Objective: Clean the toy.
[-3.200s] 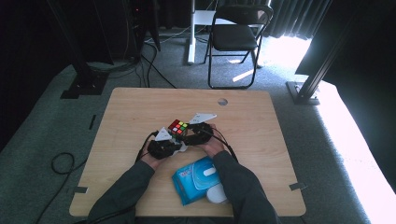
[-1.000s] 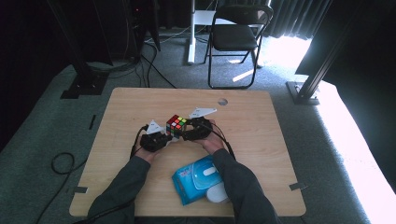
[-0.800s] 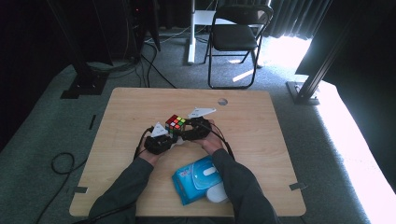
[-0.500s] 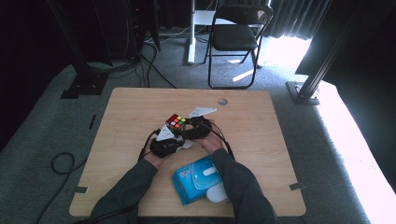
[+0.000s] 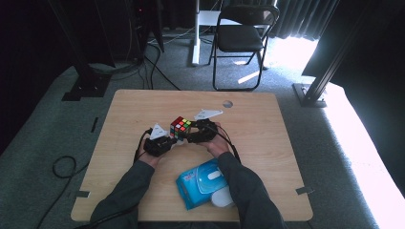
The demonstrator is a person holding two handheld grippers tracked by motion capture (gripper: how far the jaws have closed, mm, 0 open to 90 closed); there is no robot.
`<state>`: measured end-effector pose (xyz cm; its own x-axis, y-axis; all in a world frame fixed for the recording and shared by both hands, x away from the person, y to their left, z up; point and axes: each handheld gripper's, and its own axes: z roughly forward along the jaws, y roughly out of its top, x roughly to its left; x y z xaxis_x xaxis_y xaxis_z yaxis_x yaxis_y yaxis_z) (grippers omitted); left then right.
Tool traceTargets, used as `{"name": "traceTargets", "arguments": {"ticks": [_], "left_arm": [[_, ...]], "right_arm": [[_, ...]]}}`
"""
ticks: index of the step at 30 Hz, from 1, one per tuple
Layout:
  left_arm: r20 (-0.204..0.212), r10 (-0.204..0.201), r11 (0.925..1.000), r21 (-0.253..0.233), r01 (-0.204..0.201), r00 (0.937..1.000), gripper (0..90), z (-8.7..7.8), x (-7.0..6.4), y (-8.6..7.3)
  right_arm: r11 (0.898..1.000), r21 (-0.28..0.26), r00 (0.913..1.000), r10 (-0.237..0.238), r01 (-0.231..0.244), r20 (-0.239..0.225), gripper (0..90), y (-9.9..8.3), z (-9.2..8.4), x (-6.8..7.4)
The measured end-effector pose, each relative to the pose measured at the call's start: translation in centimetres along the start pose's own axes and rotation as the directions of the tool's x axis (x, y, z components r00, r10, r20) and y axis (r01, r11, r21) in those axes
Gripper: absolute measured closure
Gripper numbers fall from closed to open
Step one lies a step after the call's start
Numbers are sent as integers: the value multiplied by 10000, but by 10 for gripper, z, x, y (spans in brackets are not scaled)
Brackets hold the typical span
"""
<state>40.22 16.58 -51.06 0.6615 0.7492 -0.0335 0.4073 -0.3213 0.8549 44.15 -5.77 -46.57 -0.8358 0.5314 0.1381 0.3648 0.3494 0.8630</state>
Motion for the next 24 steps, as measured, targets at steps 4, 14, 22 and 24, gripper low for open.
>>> {"name": "traceTargets", "arguments": {"ticks": [4, 14, 22, 24], "left_arm": [[-249, -192, 9998, -44, 191, 9995, 831, -3, 6, -1], [-408, -427, 9989, -189, 420, 9983, 830, -10, 12, -3], [-397, -399, 9989, -244, 390, 9984, 829, -14, 13, -3], [-404, -493, 9985, -273, 482, 9980, 828, -14, 14, -3]], "right_arm": [[10000, -4, 10000, 18, -18, 45, 344, 0, -1, -1], [9999, 157, 9993, -70, 64, 373, 343, -3, -6, -6], [9995, 297, 9982, -110, 92, 583, 343, -7, -9, -10], [9991, 400, 9974, -178, 150, 705, 343, -8, -9, -11]]}}
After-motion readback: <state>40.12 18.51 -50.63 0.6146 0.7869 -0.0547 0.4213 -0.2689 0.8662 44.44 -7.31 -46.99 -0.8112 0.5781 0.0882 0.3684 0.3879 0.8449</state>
